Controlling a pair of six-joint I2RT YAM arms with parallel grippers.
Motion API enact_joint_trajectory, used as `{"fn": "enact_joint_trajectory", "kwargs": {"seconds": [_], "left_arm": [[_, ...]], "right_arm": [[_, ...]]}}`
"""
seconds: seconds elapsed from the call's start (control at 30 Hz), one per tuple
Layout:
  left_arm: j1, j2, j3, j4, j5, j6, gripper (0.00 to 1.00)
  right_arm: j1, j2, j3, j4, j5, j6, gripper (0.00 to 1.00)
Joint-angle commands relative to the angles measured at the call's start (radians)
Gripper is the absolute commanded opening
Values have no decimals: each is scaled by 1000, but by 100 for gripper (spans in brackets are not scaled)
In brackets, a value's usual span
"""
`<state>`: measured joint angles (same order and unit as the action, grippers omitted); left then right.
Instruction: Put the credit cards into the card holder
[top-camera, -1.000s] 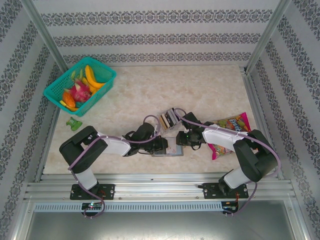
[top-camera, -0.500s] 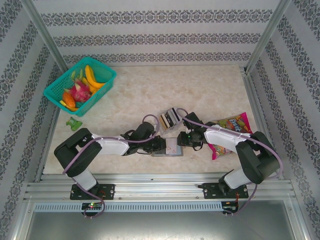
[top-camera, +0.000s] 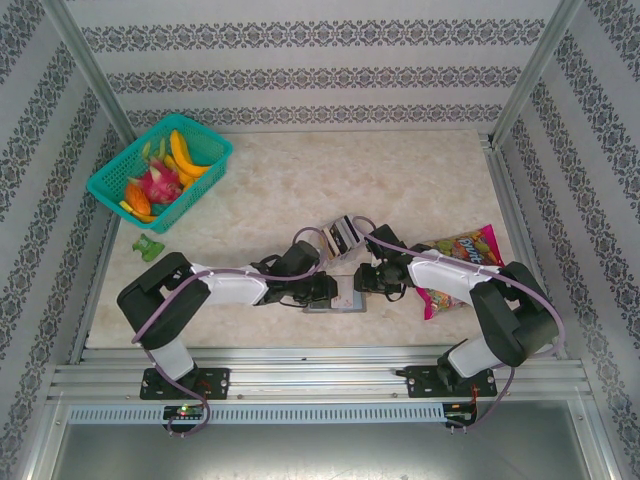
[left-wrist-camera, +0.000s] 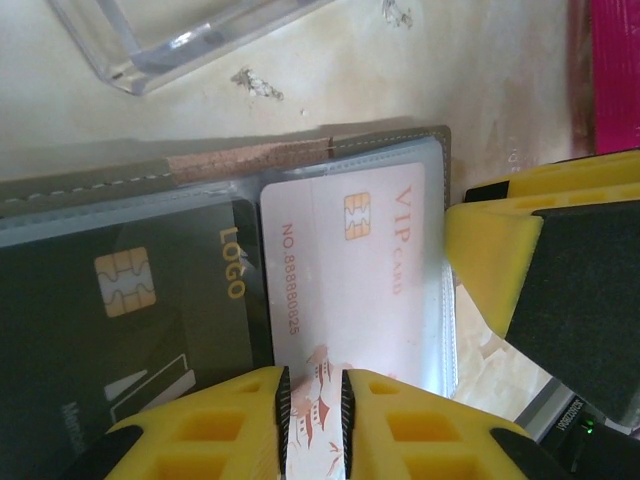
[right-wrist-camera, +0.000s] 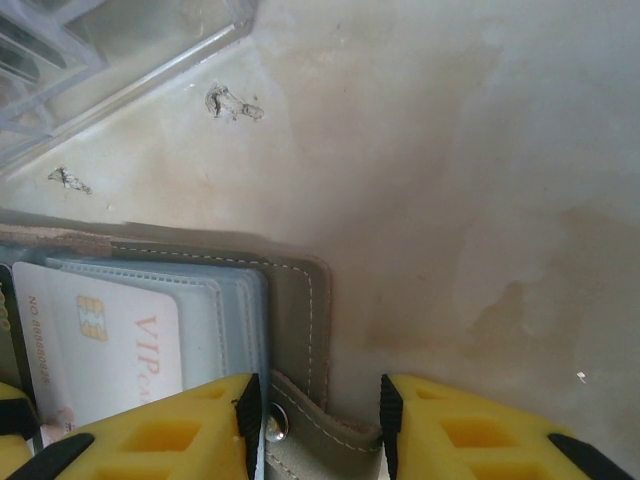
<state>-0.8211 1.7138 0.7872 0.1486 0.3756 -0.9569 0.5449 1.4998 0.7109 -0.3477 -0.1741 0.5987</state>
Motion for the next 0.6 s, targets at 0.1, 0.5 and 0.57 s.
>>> {"fn": "enact_joint_trajectory", "kwargs": {"seconds": [0.1,0.5,0.57], "left_arm": [[-32,47,55,-67,-10,39,24],[-44,64,94,-63,-5,47,26],[-44,44,85,-64,-17,52,26]], "right_arm": [[3,41,-25,5,-40,11,38],[7,33,-19,-2,-29,14,37],[4,9,-21,-17,-1,14,37]]}}
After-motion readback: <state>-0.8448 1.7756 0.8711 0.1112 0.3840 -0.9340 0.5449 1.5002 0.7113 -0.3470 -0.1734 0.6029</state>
